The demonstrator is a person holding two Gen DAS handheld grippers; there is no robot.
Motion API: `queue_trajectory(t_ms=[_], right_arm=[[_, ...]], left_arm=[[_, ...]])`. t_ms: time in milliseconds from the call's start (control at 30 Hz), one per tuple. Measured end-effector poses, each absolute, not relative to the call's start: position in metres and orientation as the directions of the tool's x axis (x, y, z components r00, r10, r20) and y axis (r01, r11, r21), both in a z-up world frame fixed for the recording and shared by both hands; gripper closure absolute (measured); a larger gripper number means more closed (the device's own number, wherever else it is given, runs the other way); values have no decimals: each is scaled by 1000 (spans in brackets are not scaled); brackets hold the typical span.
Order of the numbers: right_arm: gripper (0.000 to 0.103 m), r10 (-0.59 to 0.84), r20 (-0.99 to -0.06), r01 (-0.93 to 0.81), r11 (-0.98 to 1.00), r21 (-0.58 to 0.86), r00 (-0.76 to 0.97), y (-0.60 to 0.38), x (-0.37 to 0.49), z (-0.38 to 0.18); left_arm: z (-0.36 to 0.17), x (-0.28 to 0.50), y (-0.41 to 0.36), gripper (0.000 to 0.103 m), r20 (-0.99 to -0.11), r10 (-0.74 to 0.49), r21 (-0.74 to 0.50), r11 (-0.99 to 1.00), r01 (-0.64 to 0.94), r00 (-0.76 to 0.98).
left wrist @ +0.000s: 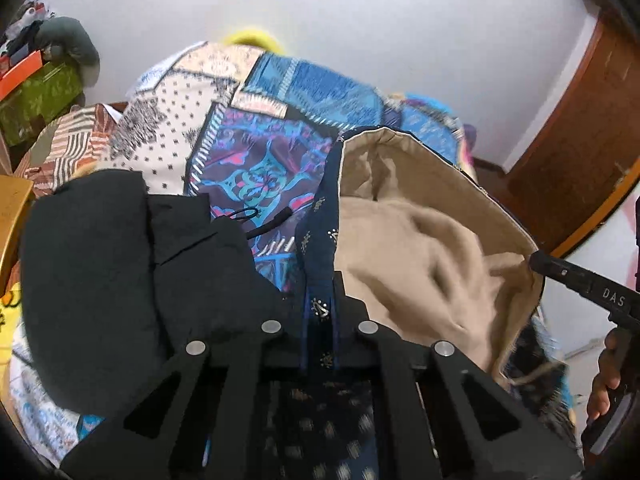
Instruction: Fold large clothes
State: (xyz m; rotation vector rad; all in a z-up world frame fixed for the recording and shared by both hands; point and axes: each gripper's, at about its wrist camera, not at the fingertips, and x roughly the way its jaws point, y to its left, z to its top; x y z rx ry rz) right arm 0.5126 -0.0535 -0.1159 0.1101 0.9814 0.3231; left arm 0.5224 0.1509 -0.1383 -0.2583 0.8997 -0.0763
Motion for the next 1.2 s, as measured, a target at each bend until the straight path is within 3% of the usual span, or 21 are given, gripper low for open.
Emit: queue_trajectory(t_ms=[233, 467, 1000, 1200], right_arm=[[98, 369, -731, -273, 928, 254, 574, -76, 441, -62], [98, 371, -725, -307, 924, 228, 580, -92, 371, -56], [98, 238, -849, -227, 963, 144, 471, -132, 302, -154], [97, 198, -821, -294, 955, 39, 536, -125, 288, -149]], left_arm=[[-89, 447, 140, 96, -740, -224, -267, 963, 29, 634], [-76, 364, 125, 96, -747, -222, -209, 973, 95, 626], [-193, 277, 131, 95, -860, -138, -149, 989, 16, 491], [-207, 271, 123, 90, -870, -100, -101, 995, 23, 483]])
